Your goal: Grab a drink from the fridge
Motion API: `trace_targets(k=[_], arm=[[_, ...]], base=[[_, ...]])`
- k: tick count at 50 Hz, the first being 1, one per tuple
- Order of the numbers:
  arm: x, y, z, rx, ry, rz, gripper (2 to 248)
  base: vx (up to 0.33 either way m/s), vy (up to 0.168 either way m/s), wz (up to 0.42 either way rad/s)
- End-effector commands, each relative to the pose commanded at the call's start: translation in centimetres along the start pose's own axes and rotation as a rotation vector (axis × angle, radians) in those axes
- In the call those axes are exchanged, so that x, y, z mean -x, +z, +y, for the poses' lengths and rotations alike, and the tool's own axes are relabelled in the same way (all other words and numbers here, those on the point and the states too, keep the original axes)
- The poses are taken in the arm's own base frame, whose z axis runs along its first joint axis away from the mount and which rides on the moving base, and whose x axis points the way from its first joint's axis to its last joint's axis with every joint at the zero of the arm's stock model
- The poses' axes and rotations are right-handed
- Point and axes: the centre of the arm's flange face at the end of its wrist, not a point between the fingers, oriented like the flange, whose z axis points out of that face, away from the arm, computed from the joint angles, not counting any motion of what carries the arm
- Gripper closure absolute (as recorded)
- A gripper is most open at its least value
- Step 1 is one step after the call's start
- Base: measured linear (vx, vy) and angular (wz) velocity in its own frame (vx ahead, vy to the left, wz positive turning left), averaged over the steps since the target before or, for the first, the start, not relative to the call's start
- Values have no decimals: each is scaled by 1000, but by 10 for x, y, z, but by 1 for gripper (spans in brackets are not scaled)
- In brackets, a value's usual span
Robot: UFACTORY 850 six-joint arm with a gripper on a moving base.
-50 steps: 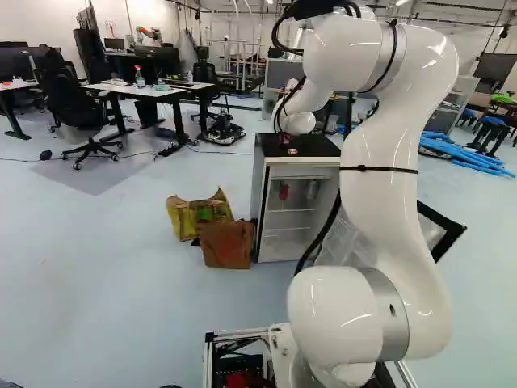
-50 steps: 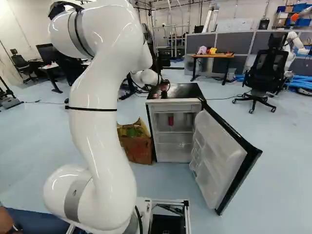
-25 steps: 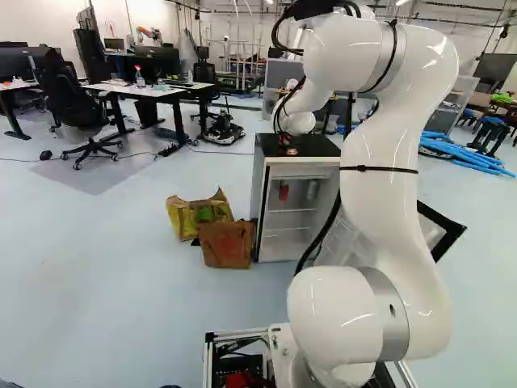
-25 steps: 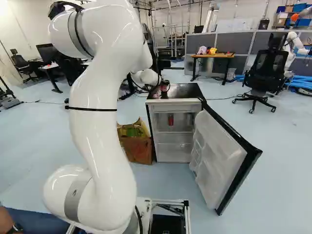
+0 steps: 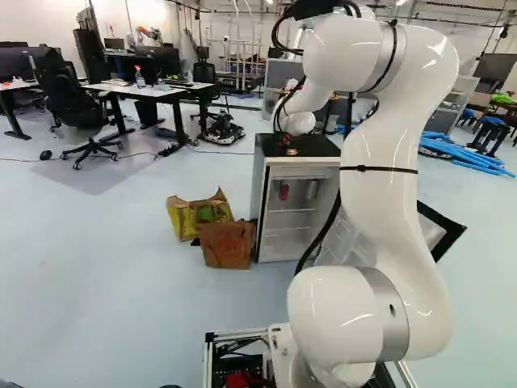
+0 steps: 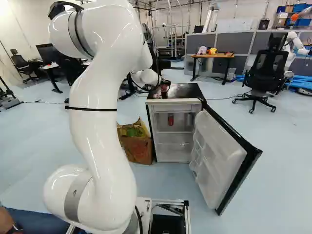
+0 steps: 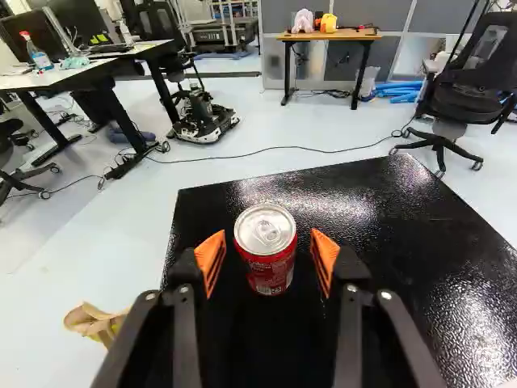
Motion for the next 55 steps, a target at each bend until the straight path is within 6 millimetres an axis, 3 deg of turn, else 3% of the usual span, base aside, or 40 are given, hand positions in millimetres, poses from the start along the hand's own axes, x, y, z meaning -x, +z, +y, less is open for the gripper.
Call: trace_targets(k=[2, 3, 7, 8, 13, 14, 55], arm=[[0, 0, 0, 0, 0, 0, 99], [0, 0, 0, 0, 0, 0, 64], [0, 0, 0, 0, 0, 0, 64], [0, 0, 0, 0, 0, 0, 28], [2, -5, 1, 1, 0, -4, 28], [2, -6, 1, 1, 0, -5, 3], [25, -77, 23, 31, 12, -48, 3]], base=[[0, 0, 0], [0, 0, 0], [0, 0, 0], [0, 0, 0], [0, 0, 0], [0, 0, 0], [0, 0, 0]])
